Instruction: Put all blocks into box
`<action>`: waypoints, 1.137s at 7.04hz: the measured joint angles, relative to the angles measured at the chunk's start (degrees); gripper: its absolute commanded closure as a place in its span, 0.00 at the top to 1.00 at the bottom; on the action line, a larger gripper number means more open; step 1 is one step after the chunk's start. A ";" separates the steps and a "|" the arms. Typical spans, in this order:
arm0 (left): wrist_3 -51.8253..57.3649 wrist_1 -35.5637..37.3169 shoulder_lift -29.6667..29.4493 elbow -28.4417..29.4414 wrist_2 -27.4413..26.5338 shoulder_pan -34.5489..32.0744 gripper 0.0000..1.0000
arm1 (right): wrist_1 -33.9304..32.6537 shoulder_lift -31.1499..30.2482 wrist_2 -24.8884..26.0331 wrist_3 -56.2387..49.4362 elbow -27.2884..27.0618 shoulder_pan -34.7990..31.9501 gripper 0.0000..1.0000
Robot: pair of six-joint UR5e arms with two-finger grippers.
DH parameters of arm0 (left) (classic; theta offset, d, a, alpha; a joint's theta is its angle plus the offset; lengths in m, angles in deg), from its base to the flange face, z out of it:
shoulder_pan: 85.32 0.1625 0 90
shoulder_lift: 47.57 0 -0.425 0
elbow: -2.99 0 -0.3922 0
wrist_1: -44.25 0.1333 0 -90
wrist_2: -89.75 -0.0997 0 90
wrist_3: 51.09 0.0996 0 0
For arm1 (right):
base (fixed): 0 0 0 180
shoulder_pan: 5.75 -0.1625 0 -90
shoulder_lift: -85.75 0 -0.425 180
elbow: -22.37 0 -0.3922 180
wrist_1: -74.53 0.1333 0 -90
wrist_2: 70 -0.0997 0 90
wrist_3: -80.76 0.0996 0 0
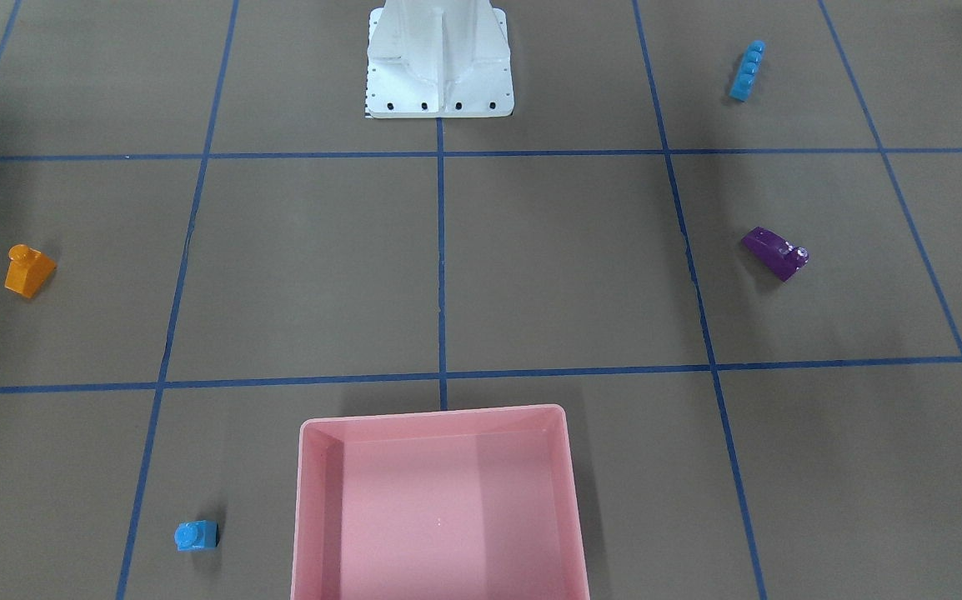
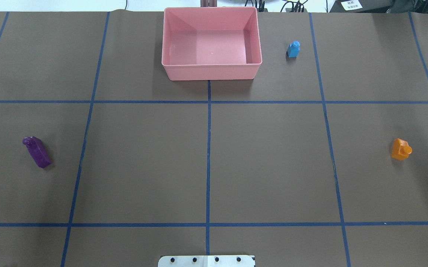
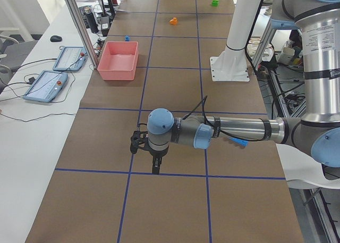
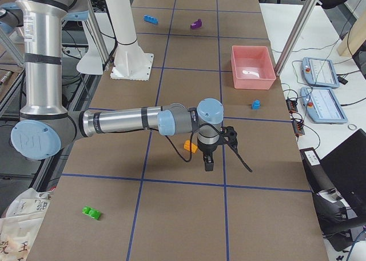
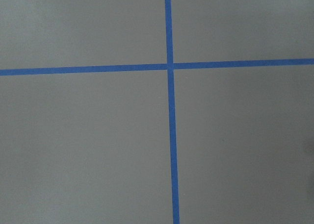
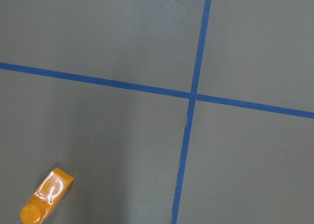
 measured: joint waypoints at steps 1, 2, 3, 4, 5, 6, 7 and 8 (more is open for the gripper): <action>0.00 -0.76 0.30 -0.01 -0.01 0.01 1.00 | 0.01 0.00 -0.01 -0.01 -0.03 0.00 1.00; -0.10 -1.81 0.76 0.04 -0.03 0.03 1.00 | 0.02 0.01 -0.01 -0.02 -0.07 0.00 1.00; -0.09 -2.37 1.02 0.04 -0.04 0.04 1.00 | 0.02 -0.01 -0.01 0.06 -0.08 0.00 1.00; 0.06 -2.62 1.14 -0.03 -0.03 0.04 1.00 | 0.02 -0.02 -0.14 0.30 -0.11 0.01 1.00; 0.26 -2.74 1.18 -0.08 -0.02 0.05 1.00 | 0.02 -0.03 -0.39 0.52 -0.27 0.05 1.00; 0.32 -2.79 1.20 0.05 -0.03 0.07 1.00 | 0.00 -0.06 -0.62 0.60 -0.41 0.08 1.00; 0.30 -2.80 1.39 0.26 0.01 0.07 1.00 | -0.04 -0.07 -1.27 0.62 -0.42 0.08 1.00; 0.27 -2.81 1.78 0.35 0.87 0.07 1.00 | -0.06 -0.10 -3.23 0.65 -0.32 0.08 1.00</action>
